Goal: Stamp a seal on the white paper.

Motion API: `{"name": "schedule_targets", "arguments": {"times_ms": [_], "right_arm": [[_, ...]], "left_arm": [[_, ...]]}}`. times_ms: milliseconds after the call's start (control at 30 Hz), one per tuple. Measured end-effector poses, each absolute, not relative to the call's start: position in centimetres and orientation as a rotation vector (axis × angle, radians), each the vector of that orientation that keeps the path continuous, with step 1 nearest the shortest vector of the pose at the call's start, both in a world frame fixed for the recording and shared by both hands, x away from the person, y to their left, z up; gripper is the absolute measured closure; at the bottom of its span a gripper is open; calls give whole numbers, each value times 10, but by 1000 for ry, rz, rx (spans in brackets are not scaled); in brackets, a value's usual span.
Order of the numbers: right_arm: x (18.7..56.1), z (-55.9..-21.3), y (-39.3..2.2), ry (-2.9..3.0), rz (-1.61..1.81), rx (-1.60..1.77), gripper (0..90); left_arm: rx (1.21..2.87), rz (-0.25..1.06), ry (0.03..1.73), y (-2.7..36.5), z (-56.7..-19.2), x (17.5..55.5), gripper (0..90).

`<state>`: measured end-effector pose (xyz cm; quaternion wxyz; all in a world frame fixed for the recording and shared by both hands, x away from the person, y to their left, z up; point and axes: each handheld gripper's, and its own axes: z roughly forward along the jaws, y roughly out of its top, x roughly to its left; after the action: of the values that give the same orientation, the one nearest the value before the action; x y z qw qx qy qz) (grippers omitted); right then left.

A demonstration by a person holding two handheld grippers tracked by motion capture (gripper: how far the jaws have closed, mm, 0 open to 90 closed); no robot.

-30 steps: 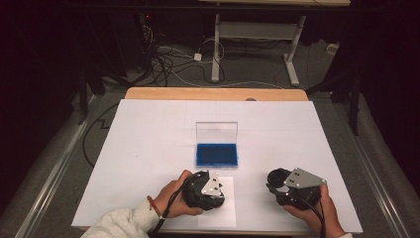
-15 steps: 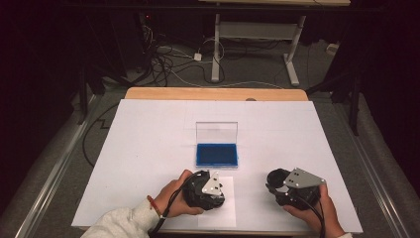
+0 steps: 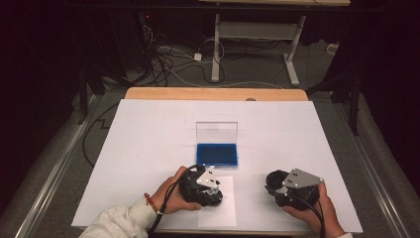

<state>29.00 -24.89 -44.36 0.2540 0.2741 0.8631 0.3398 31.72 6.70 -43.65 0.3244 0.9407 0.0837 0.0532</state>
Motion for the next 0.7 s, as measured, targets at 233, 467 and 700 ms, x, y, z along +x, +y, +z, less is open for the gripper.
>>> {"name": "schedule_targets", "arguments": {"times_ms": [233,467,700], "right_arm": [[290,-443,-249,2340,930,743,389],[289,-442,-248,2344,949,726,389],[290,-441,-246,2346,983,704,390]], "left_arm": [[2408,187,225,75,-421,316,546],[2362,240,247,90,-408,322,546],[2348,267,287,101,-404,325,546]]}}
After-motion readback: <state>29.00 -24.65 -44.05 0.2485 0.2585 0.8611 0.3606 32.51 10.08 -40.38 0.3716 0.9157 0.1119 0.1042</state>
